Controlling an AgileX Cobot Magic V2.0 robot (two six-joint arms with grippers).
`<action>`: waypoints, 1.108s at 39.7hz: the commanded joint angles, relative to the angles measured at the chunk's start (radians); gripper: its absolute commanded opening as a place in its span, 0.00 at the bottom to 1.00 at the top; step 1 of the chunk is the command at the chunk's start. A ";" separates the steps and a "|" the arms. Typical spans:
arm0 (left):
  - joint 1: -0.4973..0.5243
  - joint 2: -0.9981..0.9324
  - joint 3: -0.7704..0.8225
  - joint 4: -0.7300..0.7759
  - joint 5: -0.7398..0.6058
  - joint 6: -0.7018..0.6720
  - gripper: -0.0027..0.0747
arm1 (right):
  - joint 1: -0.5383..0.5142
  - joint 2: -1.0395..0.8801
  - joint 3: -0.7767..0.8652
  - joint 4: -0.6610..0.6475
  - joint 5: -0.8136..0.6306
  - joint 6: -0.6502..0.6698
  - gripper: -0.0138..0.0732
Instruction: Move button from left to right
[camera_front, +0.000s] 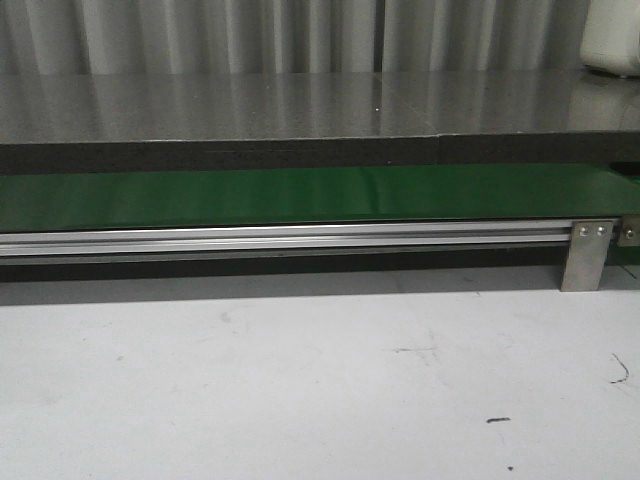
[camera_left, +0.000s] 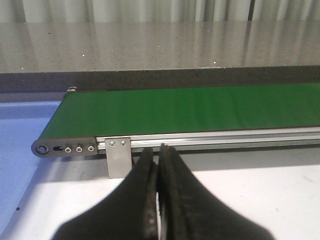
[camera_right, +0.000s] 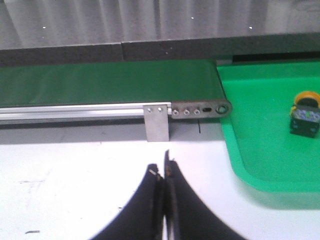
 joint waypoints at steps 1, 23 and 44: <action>-0.007 -0.017 0.028 -0.002 -0.089 -0.009 0.01 | -0.021 -0.024 0.000 0.007 -0.072 -0.006 0.08; -0.007 -0.017 0.028 -0.002 -0.089 -0.009 0.01 | -0.022 -0.025 -0.001 0.007 -0.056 -0.006 0.08; -0.007 -0.017 0.028 -0.002 -0.089 -0.009 0.01 | -0.022 -0.025 -0.001 0.007 -0.056 -0.006 0.08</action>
